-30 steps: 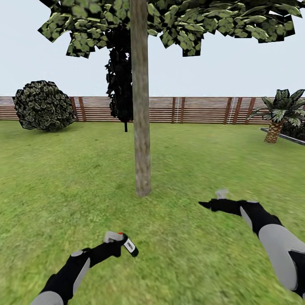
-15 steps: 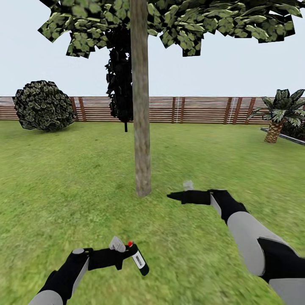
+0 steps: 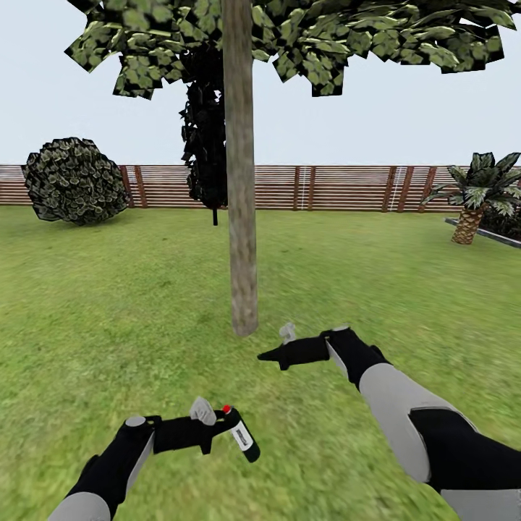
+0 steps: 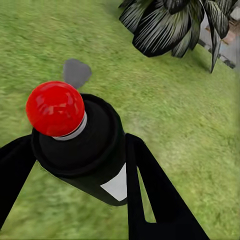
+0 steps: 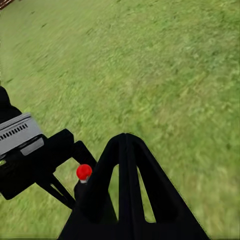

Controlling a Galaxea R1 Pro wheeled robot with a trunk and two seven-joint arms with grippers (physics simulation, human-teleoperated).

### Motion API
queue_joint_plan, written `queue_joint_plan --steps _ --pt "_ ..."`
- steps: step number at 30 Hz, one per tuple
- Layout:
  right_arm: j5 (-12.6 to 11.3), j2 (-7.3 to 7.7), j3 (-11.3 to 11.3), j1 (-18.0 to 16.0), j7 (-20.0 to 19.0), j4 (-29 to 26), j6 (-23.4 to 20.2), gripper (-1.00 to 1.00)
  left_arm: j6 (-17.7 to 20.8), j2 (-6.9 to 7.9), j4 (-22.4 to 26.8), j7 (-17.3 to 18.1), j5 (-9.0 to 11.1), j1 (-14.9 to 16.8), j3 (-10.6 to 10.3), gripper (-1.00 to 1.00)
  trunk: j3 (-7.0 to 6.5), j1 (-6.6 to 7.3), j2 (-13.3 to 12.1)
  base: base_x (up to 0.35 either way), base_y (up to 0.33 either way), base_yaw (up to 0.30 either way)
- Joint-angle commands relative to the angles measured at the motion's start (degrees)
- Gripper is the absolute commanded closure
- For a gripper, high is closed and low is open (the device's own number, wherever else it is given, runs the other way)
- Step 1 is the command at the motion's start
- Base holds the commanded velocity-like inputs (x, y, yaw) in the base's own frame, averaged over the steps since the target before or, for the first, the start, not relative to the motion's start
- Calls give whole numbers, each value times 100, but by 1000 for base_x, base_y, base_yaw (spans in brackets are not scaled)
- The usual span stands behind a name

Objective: In the garden, pick up the pesticide atomizer on the floor and spray pesticide onto both trees until each tree trunk is fully covered.

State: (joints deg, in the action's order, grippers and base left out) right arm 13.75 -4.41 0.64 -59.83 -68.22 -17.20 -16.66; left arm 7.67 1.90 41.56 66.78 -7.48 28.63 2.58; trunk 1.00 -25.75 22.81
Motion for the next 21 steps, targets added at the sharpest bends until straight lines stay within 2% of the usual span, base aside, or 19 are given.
queue_joint_plan --steps 1,7,21 --pt "-1 -12 28 -3 -16 31 -59 100 62 -26 69 41 -35 3 25 100 11 -3 11 0 0 0" --pt "-3 -53 65 -2 -16 128 -60 100 67 -221 202 53 -37 3 22 100 11 -3 11 0 0 0" --pt "5 -150 74 6 -3 472 -49 100 72 -276 220 50 -39 4 16 100 11 -3 11 0 0 0"
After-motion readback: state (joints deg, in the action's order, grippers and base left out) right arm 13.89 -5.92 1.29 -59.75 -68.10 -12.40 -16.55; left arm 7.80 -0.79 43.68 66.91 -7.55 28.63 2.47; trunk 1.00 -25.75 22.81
